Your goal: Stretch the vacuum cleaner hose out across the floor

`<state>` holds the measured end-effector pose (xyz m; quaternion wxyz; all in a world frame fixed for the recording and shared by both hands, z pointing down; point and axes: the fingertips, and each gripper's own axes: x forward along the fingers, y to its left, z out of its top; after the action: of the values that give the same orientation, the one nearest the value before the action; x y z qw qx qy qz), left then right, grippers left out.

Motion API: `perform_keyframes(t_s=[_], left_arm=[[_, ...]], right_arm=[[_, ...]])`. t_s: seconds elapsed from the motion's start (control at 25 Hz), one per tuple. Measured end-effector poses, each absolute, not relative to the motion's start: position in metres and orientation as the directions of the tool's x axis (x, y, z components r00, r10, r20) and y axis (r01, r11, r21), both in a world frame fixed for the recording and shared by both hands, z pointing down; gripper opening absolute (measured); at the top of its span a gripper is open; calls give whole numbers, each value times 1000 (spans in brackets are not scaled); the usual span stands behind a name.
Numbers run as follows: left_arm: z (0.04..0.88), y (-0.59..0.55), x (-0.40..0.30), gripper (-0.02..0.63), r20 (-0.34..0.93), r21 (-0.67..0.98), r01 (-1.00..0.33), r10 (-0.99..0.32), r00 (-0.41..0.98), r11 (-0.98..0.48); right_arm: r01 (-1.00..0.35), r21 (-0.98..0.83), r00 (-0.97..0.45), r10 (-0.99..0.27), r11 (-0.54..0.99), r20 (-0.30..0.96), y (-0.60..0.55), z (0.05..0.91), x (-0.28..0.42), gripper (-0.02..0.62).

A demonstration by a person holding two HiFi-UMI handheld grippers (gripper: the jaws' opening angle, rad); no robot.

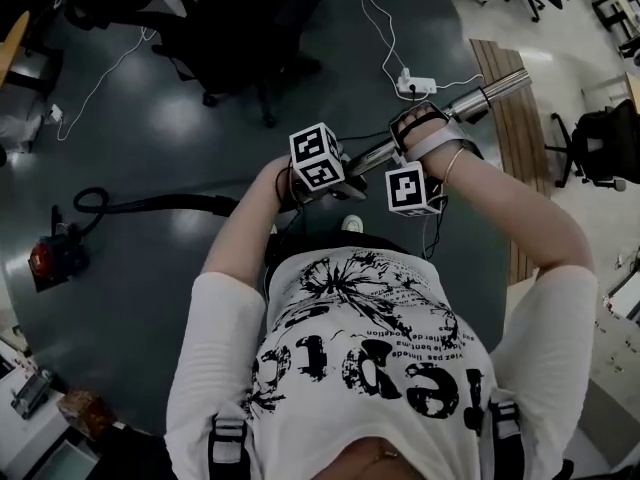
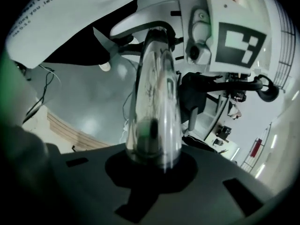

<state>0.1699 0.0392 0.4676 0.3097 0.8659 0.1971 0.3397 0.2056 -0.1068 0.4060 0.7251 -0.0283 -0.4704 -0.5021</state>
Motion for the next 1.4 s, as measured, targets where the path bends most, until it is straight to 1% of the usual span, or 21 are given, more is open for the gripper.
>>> perform_keyframes(t_s=[0.08, 0.12, 0.16, 0.2, 0.24, 0.36, 0.52, 0.6, 0.68, 0.8, 0.88, 0.96, 1.04, 1.12, 1.16, 1.24, 1.32, 1.36, 1.4], left_arm=[[479, 26, 185, 113, 486, 622, 38, 424, 764, -782], [484, 15, 190, 163, 505, 573, -21, 333, 797, -819], [488, 3, 194, 269, 521, 513, -86, 230, 822, -854], [491, -7, 197, 363, 529, 458, -146, 136, 837, -877], [494, -14, 199, 371, 533, 418, -195, 66, 843, -887], [498, -19, 202, 373, 550, 353, -282, -46, 834, -892], [497, -14, 196, 373, 584, 287, -297, -79, 808, -911], [502, -10, 187, 373, 630, 226, -272, -73, 773, -935], [513, -9, 175, 373, 692, 133, -221, -69, 719, -966], [530, -17, 157, 373, 760, -15, -131, -97, 643, -991], [536, -25, 148, 379, 781, -49, -102, -102, 616, -994], [537, -36, 143, 380, 792, -64, -89, -105, 602, -994], [537, -46, 141, 380, 810, -102, -58, -117, 575, -993], [540, -63, 141, 380, 839, -225, -7, -197, 508, -974], [542, -75, 141, 380, 844, -316, 12, -275, 461, -949], [537, -102, 143, 379, 804, -495, 13, -452, 387, -869], [523, -120, 154, 377, 745, -594, -26, -562, 361, -804], [519, -128, 161, 353, 724, -624, -40, -596, 348, -781], [516, -136, 168, 297, 705, -651, -51, -628, 330, -758]], right_arm=[[739, 369, 102, -636, 563, 765, -103, 423, 227, 45], [726, 332, 130, -594, 603, 794, -100, 432, 238, 46], [709, 291, 160, -548, 642, 821, -96, 439, 248, 46], [690, 251, 187, -502, 679, 844, -92, 446, 257, 46], [670, 213, 210, -457, 711, 864, -88, 453, 264, 46], [605, 103, 271, -326, 790, 906, -74, 467, 280, 46], [484, -72, 319, -99, 872, 942, -54, 477, 289, 46], [414, -164, 322, 24, 895, 947, -46, 480, 290, 46], [334, -262, 322, 152, 905, 935, -40, 482, 289, 46], [134, -435, 331, 374, 890, 867, -27, 480, 292, 46], [16, -534, 295, 506, 845, 810, -19, 477, 287, 46], [-40, -584, 262, 572, 811, 777, -17, 473, 282, 46], [-72, -615, 233, 613, 785, 755, -18, 469, 281, 46], [-106, -651, 191, 658, 752, 729, -20, 465, 283, 46], [-124, -675, 164, 686, 728, 709, -20, 462, 285, 46], [-159, -720, 108, 736, 676, 668, -16, 456, 291, 46], [-175, -749, 67, 767, 639, 639, -13, 450, 302, 46], [-178, -761, 49, 778, 624, 626, -14, 446, 309, 47], [-181, -774, 31, 790, 607, 612, -15, 442, 316, 48]])
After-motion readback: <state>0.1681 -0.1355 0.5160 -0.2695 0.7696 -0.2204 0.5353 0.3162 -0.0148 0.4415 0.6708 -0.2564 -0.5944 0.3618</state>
